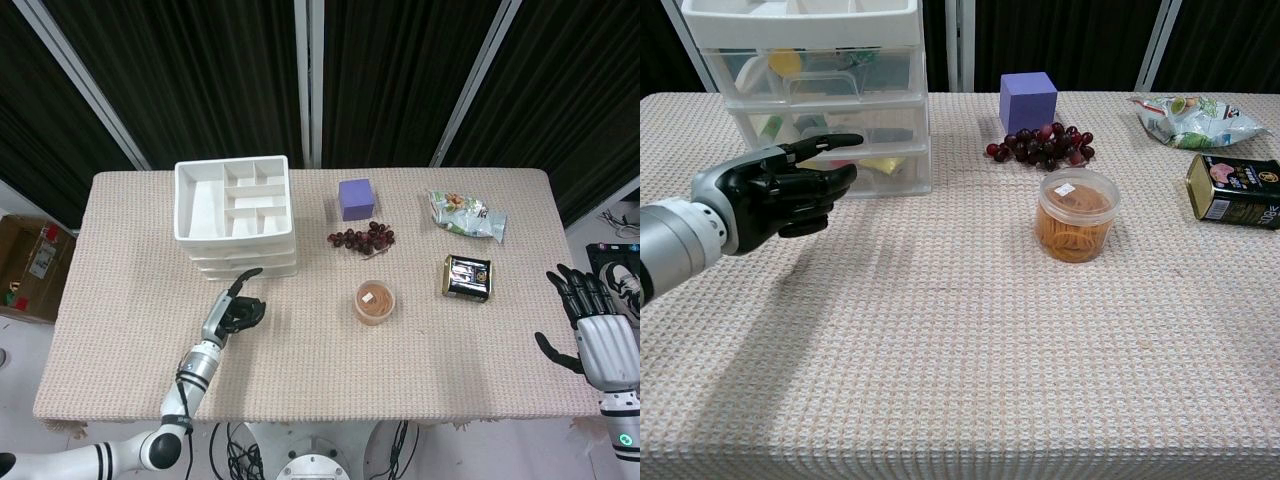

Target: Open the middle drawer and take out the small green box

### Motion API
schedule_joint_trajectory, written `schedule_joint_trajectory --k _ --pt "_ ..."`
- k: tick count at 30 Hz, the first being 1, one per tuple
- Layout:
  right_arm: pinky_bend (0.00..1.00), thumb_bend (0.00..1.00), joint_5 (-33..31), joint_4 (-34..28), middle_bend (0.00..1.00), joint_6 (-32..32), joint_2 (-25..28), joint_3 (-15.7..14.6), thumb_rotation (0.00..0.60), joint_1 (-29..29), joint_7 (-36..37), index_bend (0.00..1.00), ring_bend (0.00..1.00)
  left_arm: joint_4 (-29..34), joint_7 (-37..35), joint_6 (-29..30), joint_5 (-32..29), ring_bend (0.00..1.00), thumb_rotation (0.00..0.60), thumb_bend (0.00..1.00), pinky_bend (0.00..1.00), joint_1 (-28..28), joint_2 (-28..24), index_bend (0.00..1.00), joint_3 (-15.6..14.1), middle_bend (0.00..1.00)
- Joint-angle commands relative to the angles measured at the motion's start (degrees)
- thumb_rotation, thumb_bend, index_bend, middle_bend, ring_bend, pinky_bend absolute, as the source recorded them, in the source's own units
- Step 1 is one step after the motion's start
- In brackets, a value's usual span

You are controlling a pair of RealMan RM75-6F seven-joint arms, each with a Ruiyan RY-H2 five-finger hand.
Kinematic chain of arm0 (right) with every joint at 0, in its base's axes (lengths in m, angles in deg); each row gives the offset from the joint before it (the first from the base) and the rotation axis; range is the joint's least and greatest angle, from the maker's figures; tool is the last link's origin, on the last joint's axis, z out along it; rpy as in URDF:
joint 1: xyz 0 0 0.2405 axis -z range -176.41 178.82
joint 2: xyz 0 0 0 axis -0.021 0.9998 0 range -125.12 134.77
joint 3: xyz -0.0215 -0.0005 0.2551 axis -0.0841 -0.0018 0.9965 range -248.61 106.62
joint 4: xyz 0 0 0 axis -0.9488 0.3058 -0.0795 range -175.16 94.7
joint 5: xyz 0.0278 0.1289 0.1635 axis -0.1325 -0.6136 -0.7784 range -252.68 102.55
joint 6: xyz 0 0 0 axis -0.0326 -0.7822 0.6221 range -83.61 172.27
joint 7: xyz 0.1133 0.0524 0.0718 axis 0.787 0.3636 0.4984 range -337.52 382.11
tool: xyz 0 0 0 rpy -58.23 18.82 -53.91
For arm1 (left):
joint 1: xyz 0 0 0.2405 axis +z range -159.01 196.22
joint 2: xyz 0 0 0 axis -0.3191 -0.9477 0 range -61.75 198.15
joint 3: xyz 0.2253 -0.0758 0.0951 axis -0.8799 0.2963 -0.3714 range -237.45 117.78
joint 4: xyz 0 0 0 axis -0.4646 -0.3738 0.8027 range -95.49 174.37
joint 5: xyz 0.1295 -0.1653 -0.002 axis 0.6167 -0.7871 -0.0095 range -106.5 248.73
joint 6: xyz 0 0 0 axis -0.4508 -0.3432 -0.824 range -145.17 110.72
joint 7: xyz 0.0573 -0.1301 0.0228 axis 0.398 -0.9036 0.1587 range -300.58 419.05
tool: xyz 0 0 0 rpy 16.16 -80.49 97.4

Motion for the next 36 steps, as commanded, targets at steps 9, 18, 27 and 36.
schedule_joint_trajectory --k 9,18,27,36 --pt "0.00 0.21 -0.41 -0.47 0.02 -0.16 0.23 -0.13 0.600 0.38 -0.53 0.00 0.00 -3.48 -4.50 -1.11 -3.02 0.96 0.600 0.46 1.00 0.59 3.56 0.13 3.04 0.83" --pt "0.00 0.21 -0.69 -0.34 0.02 -0.08 0.06 -0.11 0.600 0.45 -0.77 0.00 0.00 -4.92 -10.46 -2.17 -3.93 0.96 0.600 0.46 1.00 0.94 6.28 0.16 6.19 0.84" --pt "0.00 0.21 -0.86 -0.25 0.02 -0.17 0.03 -0.18 0.600 0.68 -0.71 0.00 0.00 -6.16 -13.94 -4.28 -4.55 0.96 0.600 0.46 1.00 0.74 7.40 0.24 8.27 0.84" --pt "0.00 0.21 -0.82 -0.26 0.02 -0.25 -0.11 -0.26 0.600 0.82 -0.70 0.00 0.00 -6.52 -13.81 -7.34 -9.12 0.97 0.600 0.46 1.00 -0.04 6.76 0.40 11.07 0.85"
